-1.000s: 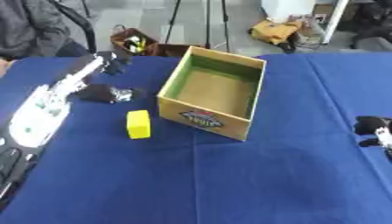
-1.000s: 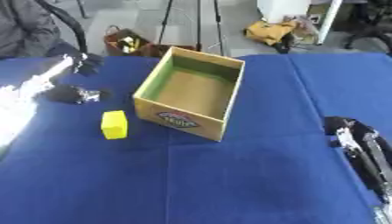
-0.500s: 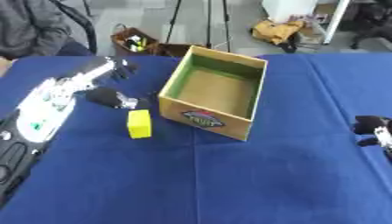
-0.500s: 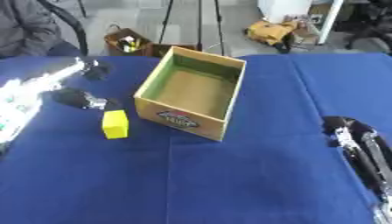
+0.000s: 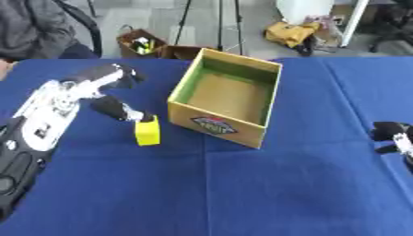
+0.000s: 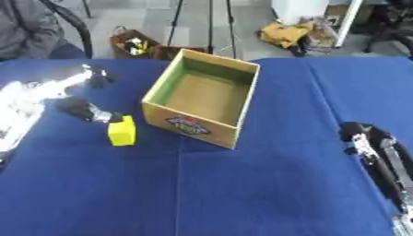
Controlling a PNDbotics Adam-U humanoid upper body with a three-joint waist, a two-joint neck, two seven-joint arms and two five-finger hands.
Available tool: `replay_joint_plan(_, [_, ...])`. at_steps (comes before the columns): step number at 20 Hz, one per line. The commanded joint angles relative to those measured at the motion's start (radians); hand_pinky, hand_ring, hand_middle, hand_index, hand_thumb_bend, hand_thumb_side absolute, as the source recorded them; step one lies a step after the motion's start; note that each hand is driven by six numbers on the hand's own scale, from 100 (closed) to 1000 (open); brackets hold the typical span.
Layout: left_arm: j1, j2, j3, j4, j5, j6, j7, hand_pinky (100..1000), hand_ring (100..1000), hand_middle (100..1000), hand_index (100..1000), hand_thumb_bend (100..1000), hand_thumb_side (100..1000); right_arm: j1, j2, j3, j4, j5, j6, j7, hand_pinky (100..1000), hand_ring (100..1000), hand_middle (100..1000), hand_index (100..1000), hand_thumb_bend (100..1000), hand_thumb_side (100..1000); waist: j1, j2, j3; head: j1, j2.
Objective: Pick up objects on the table and place them in the box.
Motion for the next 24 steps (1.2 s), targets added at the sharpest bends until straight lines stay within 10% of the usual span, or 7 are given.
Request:
replay_joint_plan(1, [-0.02, 0.008, 0.021, -0.017, -0.051, -0.017, -0.004, 791, 760, 763, 865, 700, 482, -0.012, -0.012, -0.011, -0.01, -0.008, -0.002, -0.001, 615, 722, 663, 785, 100, 978, 0.0, -0.012, 0.001, -0.001, -0.006])
replay_joint_plan(24, [-0.013, -0.046, 0.017, 0.019, -0.282, -0.117, -0.029, 791, 759, 762, 862, 735, 496, -0.01, -0.01, -0.013, -0.008, -0.008, -0.003, -0.001, 615, 722, 663, 785, 100, 978, -0.001, -0.012, 0.001, 0.001, -0.006])
